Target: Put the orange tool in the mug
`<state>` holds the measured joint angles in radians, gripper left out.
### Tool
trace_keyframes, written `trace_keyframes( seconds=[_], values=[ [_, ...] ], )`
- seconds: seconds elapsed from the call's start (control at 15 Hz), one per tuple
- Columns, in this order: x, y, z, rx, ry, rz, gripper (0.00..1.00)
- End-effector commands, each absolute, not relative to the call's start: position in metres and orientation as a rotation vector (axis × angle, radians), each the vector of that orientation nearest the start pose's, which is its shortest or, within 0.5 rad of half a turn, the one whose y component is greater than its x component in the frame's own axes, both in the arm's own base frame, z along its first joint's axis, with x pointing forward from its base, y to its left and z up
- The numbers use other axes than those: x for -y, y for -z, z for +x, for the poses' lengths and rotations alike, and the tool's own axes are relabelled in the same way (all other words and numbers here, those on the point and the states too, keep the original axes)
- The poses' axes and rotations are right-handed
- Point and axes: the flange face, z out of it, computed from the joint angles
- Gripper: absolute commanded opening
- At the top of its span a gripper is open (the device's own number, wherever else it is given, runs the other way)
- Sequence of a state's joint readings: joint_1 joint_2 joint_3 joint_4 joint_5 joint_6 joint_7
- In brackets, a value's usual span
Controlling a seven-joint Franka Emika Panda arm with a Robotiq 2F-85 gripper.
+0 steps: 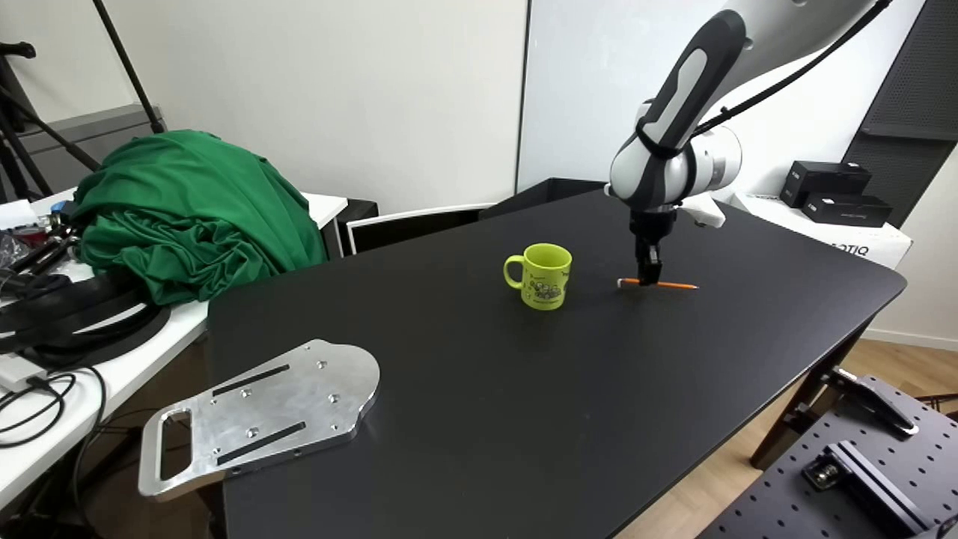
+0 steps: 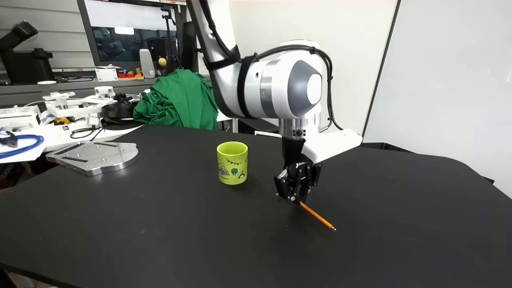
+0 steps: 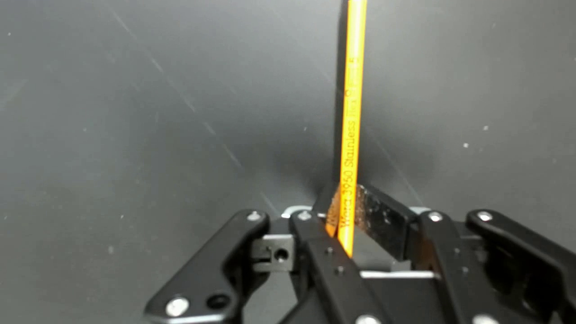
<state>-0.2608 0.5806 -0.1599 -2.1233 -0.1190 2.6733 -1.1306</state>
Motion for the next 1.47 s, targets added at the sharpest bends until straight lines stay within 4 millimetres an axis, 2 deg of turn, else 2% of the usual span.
trace_keyframes(
  seconds=[0.0,0.2,0.47,0.67,0.87,1.07,1.4],
  values=[
    [0.215,-0.168,0.550,1.204,-0.015,-2.998,0.05],
    [0.197,-0.204,0.569,1.100,0.226,-3.005,0.05],
    [0.181,-0.259,0.576,0.898,0.499,-2.933,0.05],
    [0.186,-0.295,0.575,0.714,0.690,-2.857,0.05],
    [0.192,-0.320,0.568,0.555,0.868,-2.757,0.05],
    [0.188,-0.329,0.561,0.452,1.021,-2.681,0.05],
    [0.152,-0.304,0.554,0.464,1.104,-2.580,0.05]
  ],
)
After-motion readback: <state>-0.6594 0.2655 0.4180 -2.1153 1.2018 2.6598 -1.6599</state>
